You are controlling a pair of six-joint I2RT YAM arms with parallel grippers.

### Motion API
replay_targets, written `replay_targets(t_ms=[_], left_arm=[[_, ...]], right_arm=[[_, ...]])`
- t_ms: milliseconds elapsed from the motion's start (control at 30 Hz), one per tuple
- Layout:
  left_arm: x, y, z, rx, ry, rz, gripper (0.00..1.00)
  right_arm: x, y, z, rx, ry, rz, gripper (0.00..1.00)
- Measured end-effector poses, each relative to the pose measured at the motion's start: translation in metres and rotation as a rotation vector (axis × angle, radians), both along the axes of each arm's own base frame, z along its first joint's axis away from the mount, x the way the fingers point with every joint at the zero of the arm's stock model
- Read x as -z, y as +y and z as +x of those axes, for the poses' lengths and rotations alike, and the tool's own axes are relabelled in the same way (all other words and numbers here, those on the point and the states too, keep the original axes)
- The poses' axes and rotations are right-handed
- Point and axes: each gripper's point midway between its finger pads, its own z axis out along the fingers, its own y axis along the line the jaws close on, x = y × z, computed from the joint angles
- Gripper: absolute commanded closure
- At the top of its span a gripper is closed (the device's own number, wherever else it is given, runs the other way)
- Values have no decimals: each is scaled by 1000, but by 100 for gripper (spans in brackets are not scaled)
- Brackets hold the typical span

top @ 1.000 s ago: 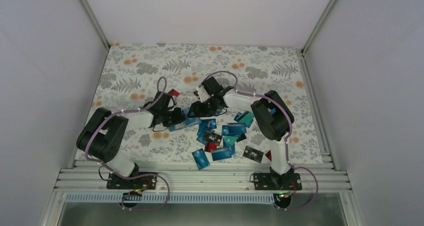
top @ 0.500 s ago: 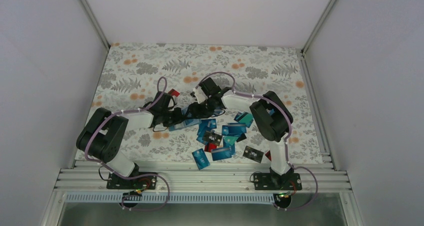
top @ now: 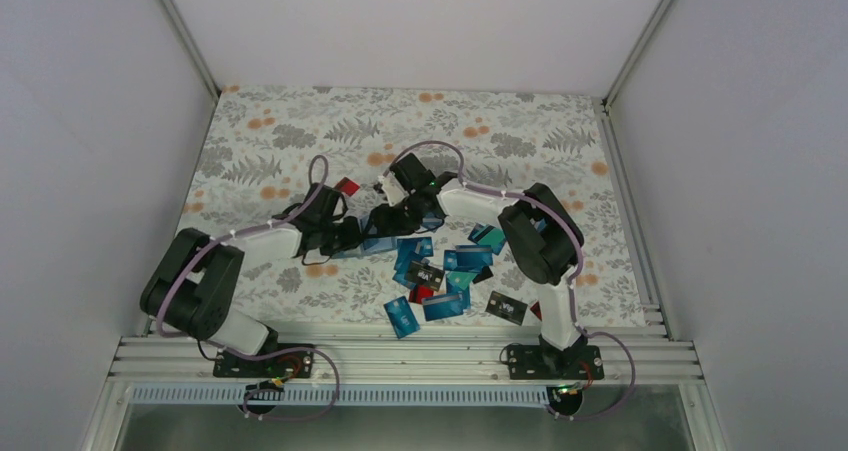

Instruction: Put the credit cards into the card holder

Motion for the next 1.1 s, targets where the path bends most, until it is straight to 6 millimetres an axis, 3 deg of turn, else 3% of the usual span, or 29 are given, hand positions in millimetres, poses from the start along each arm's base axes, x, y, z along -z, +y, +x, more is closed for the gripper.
replay_targets(t_ms=[367,700,933,1100], left_arm=[[-42,19,-2,-77,-87,37,98],[-68,61,-16,-215,-159,123,98],[-70,86,-31,-277,-180,148,98],[-63,87,-36,-270,-162,154,98]], right_arm=[[-22,31,-1,-50,-28,61,46],[-16,64,-2,-92,-6,81,46],[13,88,-12,-134,43,69,46],[12,98,-12,-146,48,85,46]])
